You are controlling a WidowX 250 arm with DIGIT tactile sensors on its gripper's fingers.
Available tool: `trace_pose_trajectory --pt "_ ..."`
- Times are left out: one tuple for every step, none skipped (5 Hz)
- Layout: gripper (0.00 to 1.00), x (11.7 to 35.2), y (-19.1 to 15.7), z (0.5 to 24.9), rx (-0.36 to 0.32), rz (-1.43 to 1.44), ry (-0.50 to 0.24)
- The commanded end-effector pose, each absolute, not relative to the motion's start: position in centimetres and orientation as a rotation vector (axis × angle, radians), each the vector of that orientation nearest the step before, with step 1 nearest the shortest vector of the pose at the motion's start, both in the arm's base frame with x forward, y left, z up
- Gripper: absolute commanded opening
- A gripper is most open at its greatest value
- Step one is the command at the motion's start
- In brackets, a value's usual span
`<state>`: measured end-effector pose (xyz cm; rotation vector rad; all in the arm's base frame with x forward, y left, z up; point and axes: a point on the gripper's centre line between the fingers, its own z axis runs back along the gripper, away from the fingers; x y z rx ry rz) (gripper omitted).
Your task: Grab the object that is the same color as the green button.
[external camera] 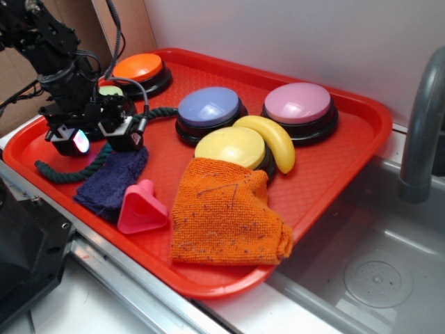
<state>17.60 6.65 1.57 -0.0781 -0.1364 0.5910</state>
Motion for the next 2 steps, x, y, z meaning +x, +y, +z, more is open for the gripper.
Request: trace_pose_trajectory --pt "0.06 17.39 6.25 0.87 -0.095 0.621 -0.121" --pt "0.00 17.09 6.17 0.63 -0.116 0.709 -0.109"
